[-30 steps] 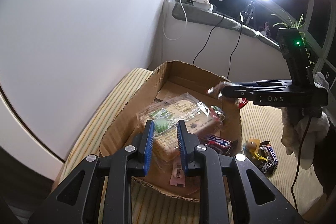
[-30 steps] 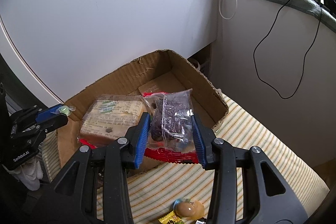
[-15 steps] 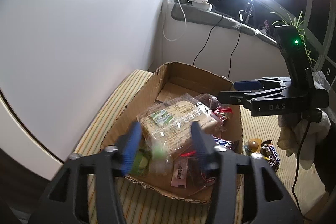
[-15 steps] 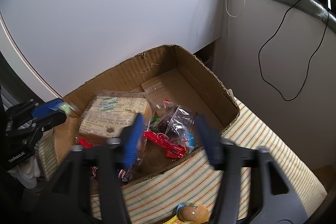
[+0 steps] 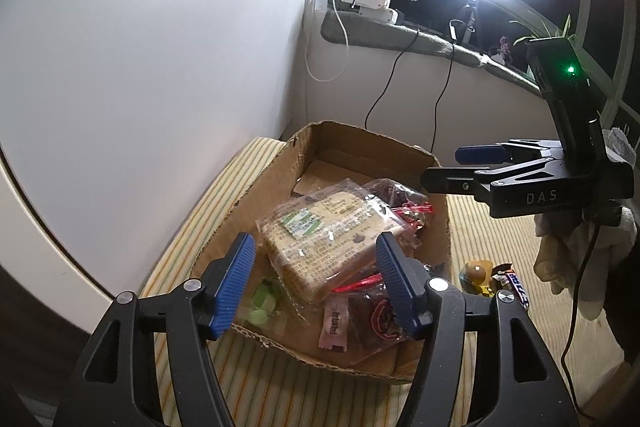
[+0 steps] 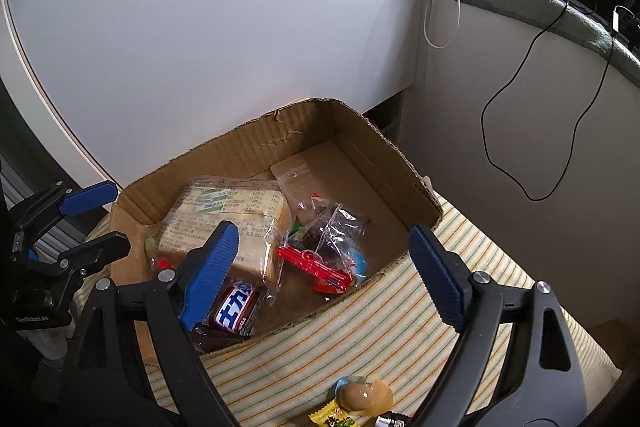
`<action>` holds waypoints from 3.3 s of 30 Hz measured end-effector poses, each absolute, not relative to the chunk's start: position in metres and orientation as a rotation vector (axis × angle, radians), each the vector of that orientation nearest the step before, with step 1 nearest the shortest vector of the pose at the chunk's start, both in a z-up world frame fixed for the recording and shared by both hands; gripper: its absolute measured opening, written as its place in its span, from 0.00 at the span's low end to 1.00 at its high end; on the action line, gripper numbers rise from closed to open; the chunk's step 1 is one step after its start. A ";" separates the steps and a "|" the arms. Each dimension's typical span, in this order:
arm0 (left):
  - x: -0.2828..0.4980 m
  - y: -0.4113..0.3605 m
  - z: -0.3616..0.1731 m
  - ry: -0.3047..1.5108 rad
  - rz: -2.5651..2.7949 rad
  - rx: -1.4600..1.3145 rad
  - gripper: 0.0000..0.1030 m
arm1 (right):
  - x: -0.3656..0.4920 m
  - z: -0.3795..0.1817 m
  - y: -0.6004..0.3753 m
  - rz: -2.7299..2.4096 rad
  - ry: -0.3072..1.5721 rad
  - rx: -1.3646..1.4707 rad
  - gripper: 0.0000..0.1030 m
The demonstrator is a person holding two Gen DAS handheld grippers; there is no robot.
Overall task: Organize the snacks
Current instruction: 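Move both tools back to the pile, right tool down to the Snickers bar, then grasp the Snickers bar with the right tool while the left tool closes on the black packet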
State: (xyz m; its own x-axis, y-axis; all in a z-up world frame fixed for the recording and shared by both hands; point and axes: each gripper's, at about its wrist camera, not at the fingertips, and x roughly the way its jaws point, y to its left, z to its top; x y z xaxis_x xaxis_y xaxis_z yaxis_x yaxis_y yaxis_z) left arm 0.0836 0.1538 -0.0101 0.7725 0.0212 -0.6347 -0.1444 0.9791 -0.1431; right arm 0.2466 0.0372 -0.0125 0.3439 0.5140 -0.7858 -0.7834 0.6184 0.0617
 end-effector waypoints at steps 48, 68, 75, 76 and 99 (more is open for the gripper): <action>0.052 0.030 0.002 0.682 -0.107 -0.093 0.61 | 0.202 0.005 -0.107 0.811 0.866 -0.321 0.87; 0.084 -0.016 -0.058 0.870 -0.267 -0.081 0.43 | 0.207 -0.069 -0.130 0.834 1.111 -0.169 0.66; 0.099 -0.020 -0.070 0.905 -0.285 -0.038 0.40 | 0.213 -0.085 -0.119 0.833 1.180 -0.146 0.51; 0.101 -0.021 -0.071 0.908 -0.290 -0.028 0.40 | 0.214 -0.086 -0.117 0.833 1.181 -0.146 0.51; 0.114 -0.048 -0.083 0.926 -0.372 0.089 0.17 | 0.232 -0.085 -0.120 0.753 1.187 -0.297 0.37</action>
State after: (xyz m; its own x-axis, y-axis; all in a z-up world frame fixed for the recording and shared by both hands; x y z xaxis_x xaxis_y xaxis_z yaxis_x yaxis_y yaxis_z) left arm 0.1141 -0.0481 -0.0829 0.5421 -0.2750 -0.7940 0.3508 0.9327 -0.0836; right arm 0.2316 -0.1202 -0.0848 0.1704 0.3714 -0.9127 -0.6671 0.7252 0.1706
